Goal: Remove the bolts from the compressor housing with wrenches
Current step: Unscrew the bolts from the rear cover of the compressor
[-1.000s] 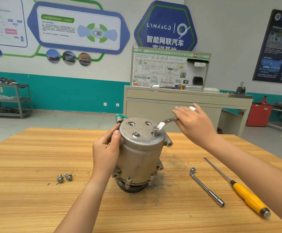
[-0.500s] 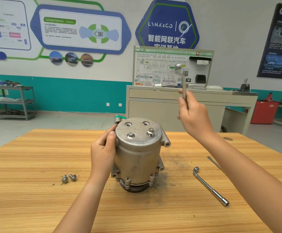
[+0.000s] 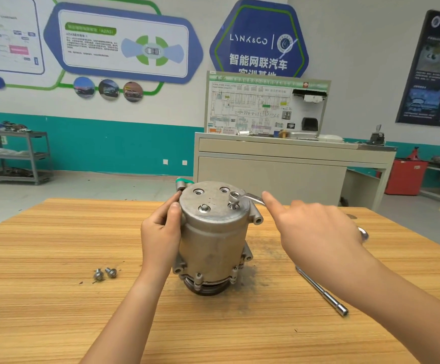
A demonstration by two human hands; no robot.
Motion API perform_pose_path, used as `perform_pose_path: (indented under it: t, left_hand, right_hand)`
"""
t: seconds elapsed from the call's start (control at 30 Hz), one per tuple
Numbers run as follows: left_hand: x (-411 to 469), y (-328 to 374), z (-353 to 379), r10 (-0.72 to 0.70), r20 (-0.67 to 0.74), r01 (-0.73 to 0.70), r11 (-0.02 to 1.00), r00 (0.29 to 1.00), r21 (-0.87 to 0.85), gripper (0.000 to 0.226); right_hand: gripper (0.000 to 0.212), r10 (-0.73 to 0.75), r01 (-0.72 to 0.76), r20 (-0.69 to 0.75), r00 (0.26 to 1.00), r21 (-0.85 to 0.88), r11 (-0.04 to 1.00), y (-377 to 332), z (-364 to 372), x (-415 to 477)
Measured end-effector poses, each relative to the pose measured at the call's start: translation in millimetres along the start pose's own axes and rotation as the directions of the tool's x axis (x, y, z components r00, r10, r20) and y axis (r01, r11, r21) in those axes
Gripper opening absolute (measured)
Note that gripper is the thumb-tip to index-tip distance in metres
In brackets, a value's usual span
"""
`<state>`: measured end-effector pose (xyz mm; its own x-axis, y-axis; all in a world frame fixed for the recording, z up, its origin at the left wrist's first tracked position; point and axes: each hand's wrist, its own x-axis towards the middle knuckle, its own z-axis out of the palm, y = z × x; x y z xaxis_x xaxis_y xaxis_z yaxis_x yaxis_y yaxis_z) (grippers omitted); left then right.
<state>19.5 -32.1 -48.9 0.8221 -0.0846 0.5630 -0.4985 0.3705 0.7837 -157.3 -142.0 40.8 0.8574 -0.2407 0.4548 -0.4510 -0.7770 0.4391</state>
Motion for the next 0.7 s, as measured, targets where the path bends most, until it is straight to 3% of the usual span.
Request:
perform_pose_path:
  t: [0.13,0.3,0.6,0.7]
  left_hand:
    - [-1,1,1,-0.004,-0.006,0.004,1.0,1.0,0.0,0.031]
    - [2,1,-1,-0.028,-0.021,0.028,1.0,0.999,-0.001,0.031]
    - [-1,-1,0,-0.014,-0.045,0.015,1.0,0.999,0.008,0.031]
    - [-1,-2,-3,-0.009,-0.051,0.01,1.0,0.999,0.01,0.031]
  right_hand:
    - [0.07,-0.067,0.067,0.015,0.998,-0.005,0.998,-3,-6,3]
    - [0.075,-0.039,0.037,0.08,0.996,0.035,0.999,-12,9,-10]
    - [0.072,-0.151,0.151,0.013,0.988,-0.048,0.987,-3,-14,5]
    - [0.069,-0.116,0.114,-0.026,0.993,-0.058,0.992,2,-12,8]
